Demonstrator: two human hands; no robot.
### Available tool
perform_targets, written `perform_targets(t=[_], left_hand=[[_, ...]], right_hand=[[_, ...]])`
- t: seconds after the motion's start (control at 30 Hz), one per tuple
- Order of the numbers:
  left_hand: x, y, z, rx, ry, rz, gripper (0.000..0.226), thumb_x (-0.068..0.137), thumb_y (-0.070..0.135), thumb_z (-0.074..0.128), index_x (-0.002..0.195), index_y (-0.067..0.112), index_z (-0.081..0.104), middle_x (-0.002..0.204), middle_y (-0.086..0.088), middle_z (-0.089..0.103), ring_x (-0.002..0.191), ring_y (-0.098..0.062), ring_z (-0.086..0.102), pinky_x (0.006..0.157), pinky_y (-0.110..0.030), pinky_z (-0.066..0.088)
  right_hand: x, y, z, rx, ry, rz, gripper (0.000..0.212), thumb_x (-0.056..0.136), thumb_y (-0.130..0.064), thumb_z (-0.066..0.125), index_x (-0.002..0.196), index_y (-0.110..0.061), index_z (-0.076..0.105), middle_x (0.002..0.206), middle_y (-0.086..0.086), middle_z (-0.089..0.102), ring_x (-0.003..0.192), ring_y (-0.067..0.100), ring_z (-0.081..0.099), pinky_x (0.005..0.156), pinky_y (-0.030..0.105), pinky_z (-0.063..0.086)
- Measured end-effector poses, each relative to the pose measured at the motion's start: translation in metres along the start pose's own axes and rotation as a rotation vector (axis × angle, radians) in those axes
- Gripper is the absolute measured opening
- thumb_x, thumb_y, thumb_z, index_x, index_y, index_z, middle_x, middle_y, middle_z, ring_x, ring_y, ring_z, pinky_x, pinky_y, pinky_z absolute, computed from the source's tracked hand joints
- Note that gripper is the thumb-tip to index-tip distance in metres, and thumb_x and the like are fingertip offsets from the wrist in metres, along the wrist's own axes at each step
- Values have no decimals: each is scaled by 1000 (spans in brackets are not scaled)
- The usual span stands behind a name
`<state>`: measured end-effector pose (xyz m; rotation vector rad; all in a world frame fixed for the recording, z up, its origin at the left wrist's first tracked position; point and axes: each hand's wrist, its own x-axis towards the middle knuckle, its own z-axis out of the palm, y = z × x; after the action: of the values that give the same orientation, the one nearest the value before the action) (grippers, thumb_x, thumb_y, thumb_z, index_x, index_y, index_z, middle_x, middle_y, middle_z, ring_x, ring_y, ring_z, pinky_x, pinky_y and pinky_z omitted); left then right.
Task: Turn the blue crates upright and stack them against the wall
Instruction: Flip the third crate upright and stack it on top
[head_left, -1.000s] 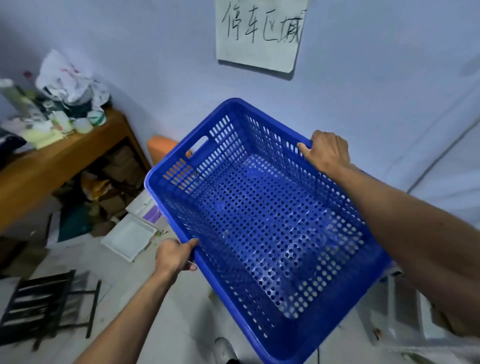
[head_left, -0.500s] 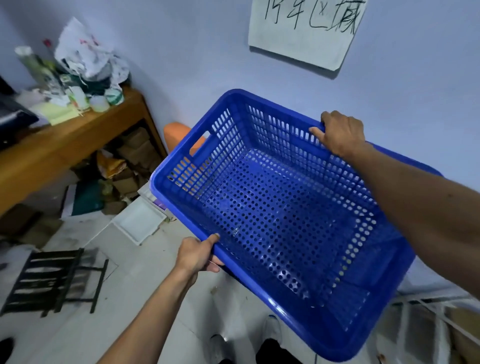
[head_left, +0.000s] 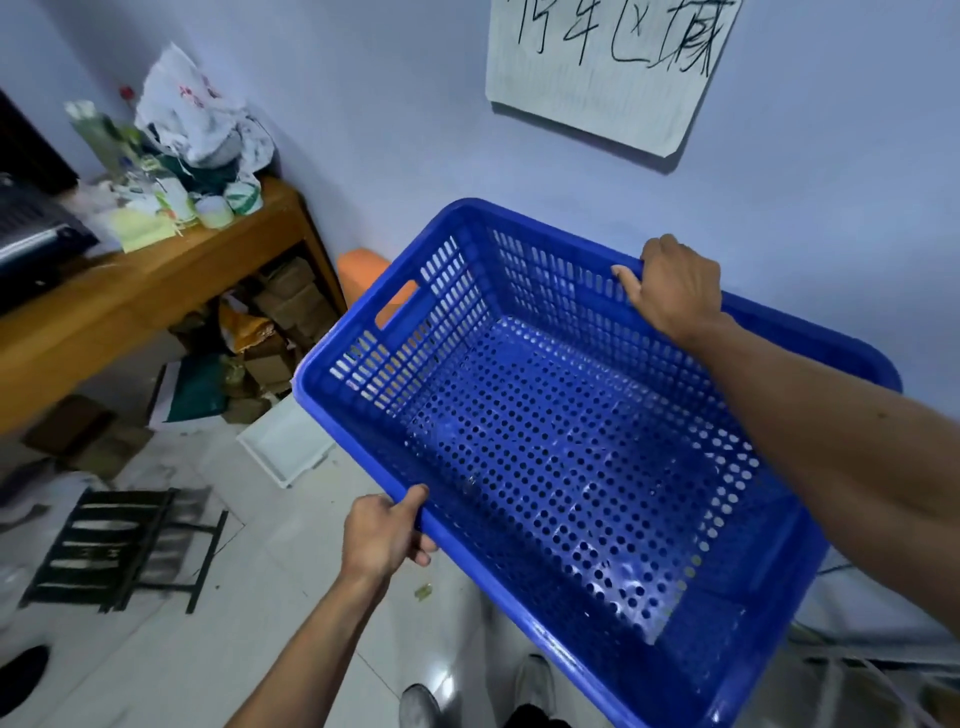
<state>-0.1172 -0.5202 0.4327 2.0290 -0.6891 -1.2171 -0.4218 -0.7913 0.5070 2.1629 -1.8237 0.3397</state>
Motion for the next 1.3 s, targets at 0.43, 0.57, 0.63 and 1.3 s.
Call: perform_targets(t=[0.43, 0.57, 0.63, 1.3], left_hand=[[0, 5, -7, 135, 101, 83, 42, 84, 27, 62, 68, -12, 69, 48, -23, 65, 43, -30, 67, 71, -45, 63], [7, 9, -12, 110, 94, 67, 43, 85, 25, 62, 73, -16, 69, 52, -23, 67, 42, -30, 66, 73, -47, 63], [10, 9, -19, 114, 84, 62, 44, 86, 24, 63, 73, -18, 68, 49, -23, 65, 41, -29, 65, 76, -48, 63], [6, 14, 6, 138, 52, 128, 48, 87, 29, 61, 60, -11, 68, 46, -19, 65, 45, -27, 65, 73, -41, 62]], right_hand=[[-4, -6, 32, 53, -232, 94, 43, 102, -40, 45, 116, 0, 53, 113, 19, 56, 97, 37, 58, 67, 39, 40], [1, -15, 34, 126, -381, 155, 35, 99, -24, 51, 126, -2, 49, 125, 19, 49, 111, 35, 51, 84, 42, 44], [5, -24, 35, 136, -403, 174, 34, 98, -22, 52, 126, -3, 49, 126, 19, 48, 112, 34, 50, 86, 42, 44], [10, 1, 57, 112, -355, 191, 35, 101, -27, 49, 123, -1, 50, 124, 22, 48, 110, 37, 50, 89, 45, 45]])
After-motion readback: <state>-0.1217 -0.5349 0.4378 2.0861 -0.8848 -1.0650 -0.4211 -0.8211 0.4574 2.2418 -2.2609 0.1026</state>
